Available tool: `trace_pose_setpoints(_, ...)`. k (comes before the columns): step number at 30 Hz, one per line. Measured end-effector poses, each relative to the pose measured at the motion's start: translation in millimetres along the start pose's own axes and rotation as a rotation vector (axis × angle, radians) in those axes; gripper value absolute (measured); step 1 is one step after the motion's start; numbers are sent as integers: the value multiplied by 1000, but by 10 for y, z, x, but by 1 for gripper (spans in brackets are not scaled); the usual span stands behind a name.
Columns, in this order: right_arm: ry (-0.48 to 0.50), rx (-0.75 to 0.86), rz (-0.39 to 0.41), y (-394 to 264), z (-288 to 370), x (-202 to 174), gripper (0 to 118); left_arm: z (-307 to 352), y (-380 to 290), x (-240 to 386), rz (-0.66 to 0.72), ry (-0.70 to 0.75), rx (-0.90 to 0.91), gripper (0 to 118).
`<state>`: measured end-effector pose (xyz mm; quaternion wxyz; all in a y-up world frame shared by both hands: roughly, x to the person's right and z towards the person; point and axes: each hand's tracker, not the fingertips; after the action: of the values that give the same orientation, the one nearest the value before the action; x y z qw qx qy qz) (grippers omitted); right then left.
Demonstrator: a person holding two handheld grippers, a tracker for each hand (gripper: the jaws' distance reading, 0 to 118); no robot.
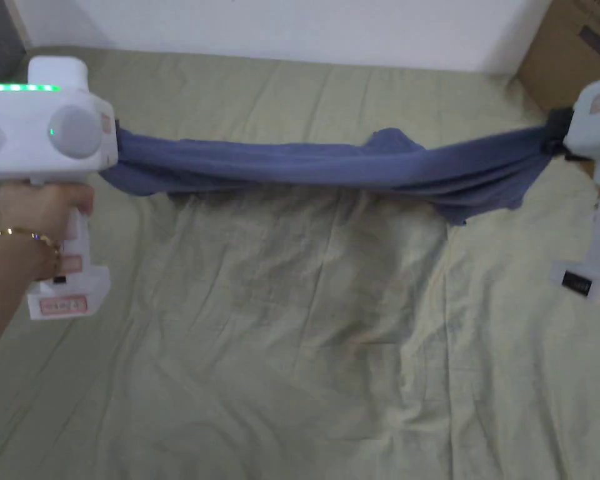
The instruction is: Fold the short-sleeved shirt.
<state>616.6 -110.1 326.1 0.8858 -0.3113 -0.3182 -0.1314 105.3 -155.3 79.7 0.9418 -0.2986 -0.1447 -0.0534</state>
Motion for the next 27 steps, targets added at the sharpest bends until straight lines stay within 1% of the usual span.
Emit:
trace_pose_setpoints(1,-2,-49,-7,-207,-78,127,4,45,-218,-41,6,-12,-30,1)
trace_pose_setpoints(3,-2,-119,3,-898,375,16,4,117,-576,-94,-10,-25,-79,1)
trace_pose_setpoints(4,2,-146,12,-1087,386,88,4,249,-783,-93,-7,-51,-93,1)
trace_pose_setpoints(6,11,-160,6,-1422,420,237,4,350,-1066,-144,-43,-82,-131,1)
trace_pose_setpoints(7,17,-157,7,-1694,647,127,4,420,-1209,-176,-44,-82,-131,1)
trace_pose_setpoints(9,32,-180,-9,-2039,798,171,4,619,-1476,-211,-22,-92,-144,1)
trace_pose_setpoints(10,53,-200,-26,-2145,820,226,4,690,-1588,-247,-11,-99,-150,1)
trace_pose_setpoints(12,70,-210,-25,-2312,889,309,4,834,-1759,-305,43,-109,-163,1)
trace_pose_setpoints(14,72,-221,22,-2537,1019,353,4,947,-1928,-358,62,-85,-170,1)
trace_pose_setpoints(15,73,-232,51,-2448,976,410,4,1005,-2018,-405,74,-98,-184,1)
trace_pose_setpoints(16,79,-236,59,-2511,1033,432,4,1039,-2093,-441,100,-106,-196,1)
trace_pose_setpoints(20,97,-225,47,-2765,1134,580,5,1159,-2336,-479,54,-91,-263,1)
trace_pose_setpoints(21,97,-227,41,-2801,1159,601,9,1189,-2372,-474,61,-87,-273,2)
trace_pose_setpoints(22,102,-227,30,-2829,1180,628,24,1217,-2389,-477,66,-89,-286,9)
trace_pose_setpoints(23,99,-235,22,-2875,1176,648,50,1249,-2389,-488,71,-86,-285,29)
trace_pose_setpoints(24,92,-250,16,-2866,1200,678,89,1253,-2374,-516,75,-72,-292,76)
trace_pose_setpoints(25,99,-258,8,-2847,1229,730,106,1282,-2349,-559,85,-52,-286,107)
trace_pose_setpoints(26,106,-251,-1,-2819,1278,775,112,1305,-2314,-606,102,-50,-280,117)
trace_pose_setpoints(27,111,-232,-6,-2806,1327,791,112,1358,-2256,-651,126,-47,-253,117)
